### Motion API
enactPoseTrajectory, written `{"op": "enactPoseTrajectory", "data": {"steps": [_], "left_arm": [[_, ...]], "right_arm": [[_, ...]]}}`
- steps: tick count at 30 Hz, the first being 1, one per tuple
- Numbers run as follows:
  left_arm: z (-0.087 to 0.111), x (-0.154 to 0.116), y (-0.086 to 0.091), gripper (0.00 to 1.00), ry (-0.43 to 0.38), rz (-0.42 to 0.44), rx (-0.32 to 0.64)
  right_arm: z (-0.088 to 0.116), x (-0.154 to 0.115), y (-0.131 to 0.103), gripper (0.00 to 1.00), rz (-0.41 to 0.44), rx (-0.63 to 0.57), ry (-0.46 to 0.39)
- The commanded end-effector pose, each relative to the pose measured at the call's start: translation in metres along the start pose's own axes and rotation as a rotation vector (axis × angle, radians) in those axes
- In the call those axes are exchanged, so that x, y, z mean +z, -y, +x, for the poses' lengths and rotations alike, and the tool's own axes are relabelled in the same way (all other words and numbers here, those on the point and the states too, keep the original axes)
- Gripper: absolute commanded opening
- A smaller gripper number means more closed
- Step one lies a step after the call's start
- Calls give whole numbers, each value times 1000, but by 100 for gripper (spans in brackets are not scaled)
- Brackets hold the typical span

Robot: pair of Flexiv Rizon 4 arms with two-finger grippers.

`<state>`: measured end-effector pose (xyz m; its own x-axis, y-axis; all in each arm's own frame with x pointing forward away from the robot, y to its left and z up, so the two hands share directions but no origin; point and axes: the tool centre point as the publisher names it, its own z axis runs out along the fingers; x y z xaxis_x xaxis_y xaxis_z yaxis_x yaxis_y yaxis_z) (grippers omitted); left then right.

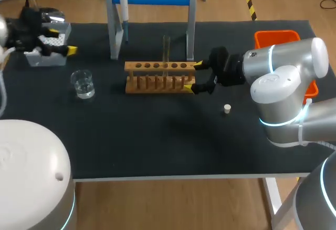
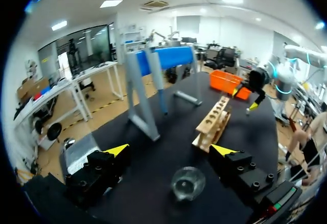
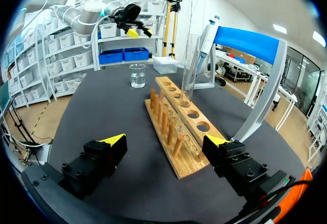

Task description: Invert the test tube, pick up the pipette, mount the tip to pipette, aspirate from beaker and dispense into the tube, eject the tip, return the pipette, and cap with the stopper.

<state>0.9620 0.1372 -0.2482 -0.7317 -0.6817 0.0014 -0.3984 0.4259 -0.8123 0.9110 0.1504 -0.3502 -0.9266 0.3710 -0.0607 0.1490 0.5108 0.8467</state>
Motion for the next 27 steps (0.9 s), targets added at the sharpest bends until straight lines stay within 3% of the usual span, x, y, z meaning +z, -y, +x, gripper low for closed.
{"op": "enactPoseTrajectory", "data": {"steps": [1, 7, 10, 27], "left_arm": [[2, -67, -34, 100, 251, -37, -127], [-13, -95, -66, 100, 435, -76, -254], [-19, -103, -74, 100, 487, -76, -290], [-21, -105, -76, 100, 510, -85, -304]], "right_arm": [[0, -1, 1, 100, -3, 0, -2], [0, -1, 1, 100, -3, 0, -2], [0, -1, 1, 100, -3, 0, -2], [0, -1, 1, 100, -3, 0, -2]]}}
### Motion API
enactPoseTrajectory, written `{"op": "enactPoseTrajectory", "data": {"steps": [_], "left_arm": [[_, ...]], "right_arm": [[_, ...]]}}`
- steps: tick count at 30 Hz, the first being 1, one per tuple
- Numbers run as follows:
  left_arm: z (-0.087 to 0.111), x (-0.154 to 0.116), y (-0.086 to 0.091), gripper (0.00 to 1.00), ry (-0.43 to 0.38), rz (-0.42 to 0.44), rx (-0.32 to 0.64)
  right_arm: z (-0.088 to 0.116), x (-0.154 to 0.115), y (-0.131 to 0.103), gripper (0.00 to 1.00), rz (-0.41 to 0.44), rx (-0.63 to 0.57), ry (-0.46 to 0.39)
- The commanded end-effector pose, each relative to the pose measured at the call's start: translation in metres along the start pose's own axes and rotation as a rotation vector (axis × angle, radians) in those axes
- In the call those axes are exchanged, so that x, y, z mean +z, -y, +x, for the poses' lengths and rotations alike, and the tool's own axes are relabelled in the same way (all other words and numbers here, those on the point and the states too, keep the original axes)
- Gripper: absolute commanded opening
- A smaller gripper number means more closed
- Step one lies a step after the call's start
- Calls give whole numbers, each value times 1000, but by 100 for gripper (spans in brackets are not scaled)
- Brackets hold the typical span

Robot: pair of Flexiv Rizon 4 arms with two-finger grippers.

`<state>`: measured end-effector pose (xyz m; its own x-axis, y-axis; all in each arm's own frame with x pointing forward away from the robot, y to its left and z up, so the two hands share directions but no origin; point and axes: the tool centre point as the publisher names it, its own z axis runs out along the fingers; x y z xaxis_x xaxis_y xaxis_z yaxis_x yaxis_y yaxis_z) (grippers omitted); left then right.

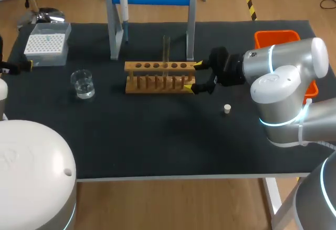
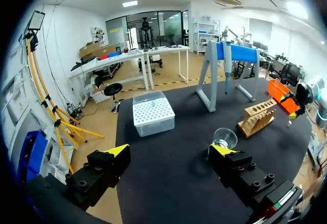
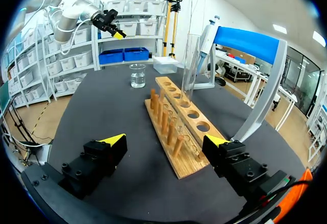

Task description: Invert the test tube, pick up the pipette, mount the tip to pipette, aspirate from beaker and dispense into the tube, eject the tip, return the pipette, and cap with the stopper.

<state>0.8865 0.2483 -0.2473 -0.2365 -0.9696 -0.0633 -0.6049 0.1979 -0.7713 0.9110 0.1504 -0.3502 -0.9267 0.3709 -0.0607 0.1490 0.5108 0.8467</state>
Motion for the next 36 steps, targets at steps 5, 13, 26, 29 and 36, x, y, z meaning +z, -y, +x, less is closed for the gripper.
{"op": "enactPoseTrajectory", "data": {"steps": [5, 13, 26, 29, 36], "left_arm": [[1, 3, 0, 100, 11, -3, 0], [-8, 48, 20, 100, -5, 4, 15], [-13, 106, 37, 100, 41, 6, -40], [-13, 120, 38, 100, 49, 5, -62], [-9, 149, 42, 100, 38, -4, -67]], "right_arm": [[0, -1, 1, 100, -3, 0, -2], [0, -1, 1, 100, -3, 0, -2], [0, -1, 1, 100, -3, 0, -2], [0, -1, 1, 100, -3, 0, -2], [0, -1, 1, 100, -3, 0, -2]]}}
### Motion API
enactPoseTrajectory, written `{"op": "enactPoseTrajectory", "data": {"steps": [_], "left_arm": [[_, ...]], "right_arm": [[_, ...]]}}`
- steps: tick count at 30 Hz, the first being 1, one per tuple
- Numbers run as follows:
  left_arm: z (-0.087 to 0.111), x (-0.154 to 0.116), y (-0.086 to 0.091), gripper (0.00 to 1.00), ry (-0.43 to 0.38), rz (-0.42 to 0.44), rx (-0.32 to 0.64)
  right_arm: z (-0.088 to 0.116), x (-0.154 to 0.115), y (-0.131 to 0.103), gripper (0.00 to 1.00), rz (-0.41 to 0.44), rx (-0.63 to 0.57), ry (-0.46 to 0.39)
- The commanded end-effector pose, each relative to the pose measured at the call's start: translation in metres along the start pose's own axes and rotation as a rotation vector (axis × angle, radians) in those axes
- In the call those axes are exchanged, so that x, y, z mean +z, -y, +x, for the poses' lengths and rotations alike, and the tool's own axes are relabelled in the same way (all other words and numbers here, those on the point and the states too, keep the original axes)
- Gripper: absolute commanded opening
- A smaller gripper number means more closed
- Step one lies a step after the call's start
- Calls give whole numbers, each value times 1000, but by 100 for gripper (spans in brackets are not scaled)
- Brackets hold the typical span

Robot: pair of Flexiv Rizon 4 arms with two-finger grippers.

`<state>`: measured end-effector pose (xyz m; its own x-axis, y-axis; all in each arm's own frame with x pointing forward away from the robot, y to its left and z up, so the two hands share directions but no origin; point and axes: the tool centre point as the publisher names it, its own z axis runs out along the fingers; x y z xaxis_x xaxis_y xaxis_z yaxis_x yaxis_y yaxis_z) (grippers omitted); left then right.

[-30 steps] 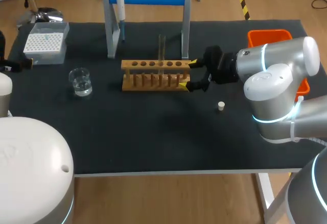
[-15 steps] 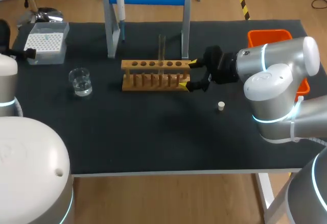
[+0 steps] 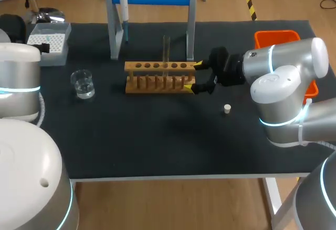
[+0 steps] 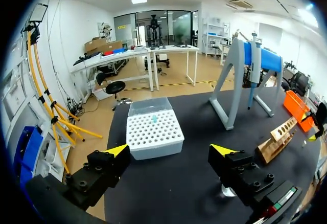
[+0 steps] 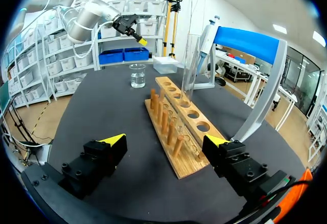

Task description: Invert the test tube, pick up the pipette, mount the tip to pipette, aspirate from beaker and dispense into the tube, eject the tip, return the pipette, and cap with the stopper.

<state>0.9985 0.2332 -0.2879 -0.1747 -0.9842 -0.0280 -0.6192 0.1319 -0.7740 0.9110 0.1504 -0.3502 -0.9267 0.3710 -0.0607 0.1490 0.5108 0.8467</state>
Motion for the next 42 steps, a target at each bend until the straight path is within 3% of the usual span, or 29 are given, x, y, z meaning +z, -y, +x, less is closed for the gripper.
{"op": "enactPoseTrajectory", "data": {"steps": [1, 17, 22, 31, 34, 41, 42], "left_arm": [[1, 39, 4, 100, 12, -4, -2], [-8, 80, 12, 100, 35, -7, -64], [-10, 86, 12, 86, 37, -14, -70], [-12, 97, 12, 81, 39, -25, -83], [-13, 101, 13, 67, 37, -25, -85], [-14, 109, 15, 60, 33, -26, -91], [-15, 110, 15, 55, 33, -26, -91]], "right_arm": [[0, -1, 1, 100, -3, 0, -2], [0, -1, 1, 100, -3, 0, -2], [0, -1, 1, 100, -3, 0, -2], [0, -1, 1, 100, -3, 0, -2], [0, -1, 1, 100, -3, 0, -2], [0, -1, 1, 100, -3, 0, -2], [0, -1, 1, 100, -3, 0, -2]]}}
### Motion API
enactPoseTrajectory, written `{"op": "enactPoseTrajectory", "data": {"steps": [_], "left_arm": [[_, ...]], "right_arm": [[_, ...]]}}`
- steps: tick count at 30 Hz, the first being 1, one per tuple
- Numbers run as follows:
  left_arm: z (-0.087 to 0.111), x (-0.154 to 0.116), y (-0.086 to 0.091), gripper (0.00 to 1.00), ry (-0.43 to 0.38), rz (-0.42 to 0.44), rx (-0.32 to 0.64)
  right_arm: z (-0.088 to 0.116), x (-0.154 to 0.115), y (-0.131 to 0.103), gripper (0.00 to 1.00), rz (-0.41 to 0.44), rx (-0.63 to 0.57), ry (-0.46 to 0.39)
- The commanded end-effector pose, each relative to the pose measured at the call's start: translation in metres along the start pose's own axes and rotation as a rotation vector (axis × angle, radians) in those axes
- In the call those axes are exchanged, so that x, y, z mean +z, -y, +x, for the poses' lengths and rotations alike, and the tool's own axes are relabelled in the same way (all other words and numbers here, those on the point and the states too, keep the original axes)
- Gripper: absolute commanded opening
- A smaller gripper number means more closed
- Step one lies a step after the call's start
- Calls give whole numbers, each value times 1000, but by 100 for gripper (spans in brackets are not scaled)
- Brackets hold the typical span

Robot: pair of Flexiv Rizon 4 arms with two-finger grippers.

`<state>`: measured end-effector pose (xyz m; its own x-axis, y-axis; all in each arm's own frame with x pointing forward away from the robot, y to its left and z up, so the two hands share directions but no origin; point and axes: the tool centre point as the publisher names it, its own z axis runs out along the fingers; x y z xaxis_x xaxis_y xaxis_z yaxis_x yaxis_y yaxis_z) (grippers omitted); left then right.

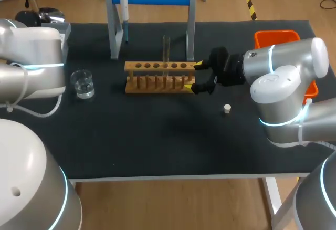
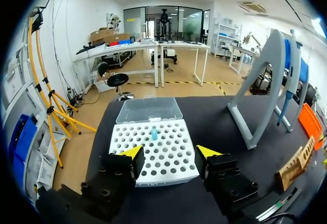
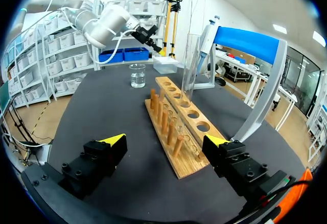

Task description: Invert the test tube, pick up the pipette, mount the tip to pipette, aspirate from beaker and dispense into the tube, eject the tip, return the pipette, and cap with the stopper.

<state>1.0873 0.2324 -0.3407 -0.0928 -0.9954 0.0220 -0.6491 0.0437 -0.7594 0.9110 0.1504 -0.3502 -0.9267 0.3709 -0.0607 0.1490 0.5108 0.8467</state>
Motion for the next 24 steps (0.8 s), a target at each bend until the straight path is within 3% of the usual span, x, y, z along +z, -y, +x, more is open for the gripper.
{"op": "enactPoseTrajectory", "data": {"steps": [1, 9, 24], "left_arm": [[-1, 9, 1, 54, 1, -4, 0], [-4, 17, 2, 47, 4, -4, -8], [-7, 31, 6, 46, 8, -4, -26]], "right_arm": [[0, -1, 1, 100, -3, 0, -2], [0, -1, 1, 100, -3, 0, -2], [0, -1, 1, 100, -3, 0, -2]]}}
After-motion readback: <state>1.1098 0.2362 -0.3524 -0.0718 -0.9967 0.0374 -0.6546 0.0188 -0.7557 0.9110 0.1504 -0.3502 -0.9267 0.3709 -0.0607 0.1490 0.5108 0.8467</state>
